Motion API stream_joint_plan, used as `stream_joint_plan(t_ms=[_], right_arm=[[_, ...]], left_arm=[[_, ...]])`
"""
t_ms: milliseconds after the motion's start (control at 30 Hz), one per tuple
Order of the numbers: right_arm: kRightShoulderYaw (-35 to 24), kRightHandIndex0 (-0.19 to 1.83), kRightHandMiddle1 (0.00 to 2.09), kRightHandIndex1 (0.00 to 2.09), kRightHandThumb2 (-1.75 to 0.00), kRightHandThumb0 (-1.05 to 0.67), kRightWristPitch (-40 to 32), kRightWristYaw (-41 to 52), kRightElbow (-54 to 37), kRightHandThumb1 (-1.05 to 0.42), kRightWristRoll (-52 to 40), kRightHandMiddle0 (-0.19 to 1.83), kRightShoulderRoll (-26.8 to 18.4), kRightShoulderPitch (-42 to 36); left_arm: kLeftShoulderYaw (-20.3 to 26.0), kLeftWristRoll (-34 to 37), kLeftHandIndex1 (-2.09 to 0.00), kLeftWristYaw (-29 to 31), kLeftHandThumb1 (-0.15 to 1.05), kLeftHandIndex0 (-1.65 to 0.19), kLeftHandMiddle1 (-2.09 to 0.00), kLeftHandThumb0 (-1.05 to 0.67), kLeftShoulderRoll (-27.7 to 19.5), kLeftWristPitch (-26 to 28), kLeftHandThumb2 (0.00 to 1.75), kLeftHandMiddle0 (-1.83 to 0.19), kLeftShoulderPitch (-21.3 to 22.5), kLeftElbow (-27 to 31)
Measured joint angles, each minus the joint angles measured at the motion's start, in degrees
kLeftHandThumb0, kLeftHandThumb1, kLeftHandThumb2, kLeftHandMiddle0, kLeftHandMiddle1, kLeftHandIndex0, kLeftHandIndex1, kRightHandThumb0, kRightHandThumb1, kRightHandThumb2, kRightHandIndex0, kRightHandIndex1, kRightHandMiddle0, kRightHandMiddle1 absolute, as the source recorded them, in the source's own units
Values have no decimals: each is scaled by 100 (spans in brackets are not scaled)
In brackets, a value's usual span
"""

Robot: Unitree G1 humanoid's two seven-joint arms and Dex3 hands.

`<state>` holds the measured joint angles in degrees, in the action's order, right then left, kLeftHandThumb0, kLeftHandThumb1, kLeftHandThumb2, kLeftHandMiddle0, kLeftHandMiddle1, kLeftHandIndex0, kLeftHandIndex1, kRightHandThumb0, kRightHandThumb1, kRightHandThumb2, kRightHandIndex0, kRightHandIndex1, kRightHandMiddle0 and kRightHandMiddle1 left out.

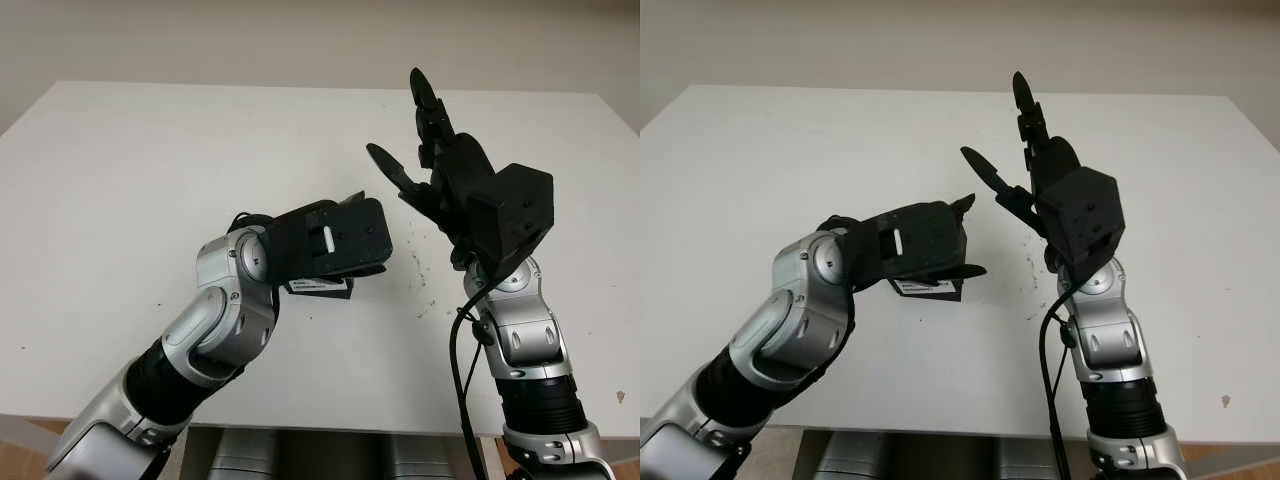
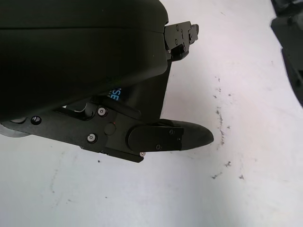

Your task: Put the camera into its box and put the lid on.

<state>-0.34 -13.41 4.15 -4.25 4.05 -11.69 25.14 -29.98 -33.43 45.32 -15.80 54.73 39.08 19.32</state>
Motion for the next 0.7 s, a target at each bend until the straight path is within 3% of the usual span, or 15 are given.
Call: stream_joint_plan(t_ms=[133, 267, 433, 700], right_arm=[[1, -16, 6, 5, -22, -69, 0, 4, 12, -105, 7, -8, -1, 5], [-6, -16, 6, 5, -22, -69, 0, 2, 24, -105, 21, -7, -12, 5], [-7, -16, 6, 6, -21, -67, 1, 3, 24, -105, 18, -7, -11, 5], [-10, -15, 5, 6, -23, -67, 16, 2, 24, -105, 47, -9, -19, 7]], left_arm=[[-55, 163, 0, -104, 105, 19, 0, -64, -66, -426, 42, 19, 1, 62], [-96, 42, 0, -454, 105, 19, 0, -64, -397, -1296, 42, 19, 2, -10], [143, 166, 0, -1086, 105, 19, 0, -66, -427, -2282, 42, 19, -52, -328], [511, 312, 0, -1284, 105, 19, 0, -64, -366, -2588, 44, 19, -64, -479]])
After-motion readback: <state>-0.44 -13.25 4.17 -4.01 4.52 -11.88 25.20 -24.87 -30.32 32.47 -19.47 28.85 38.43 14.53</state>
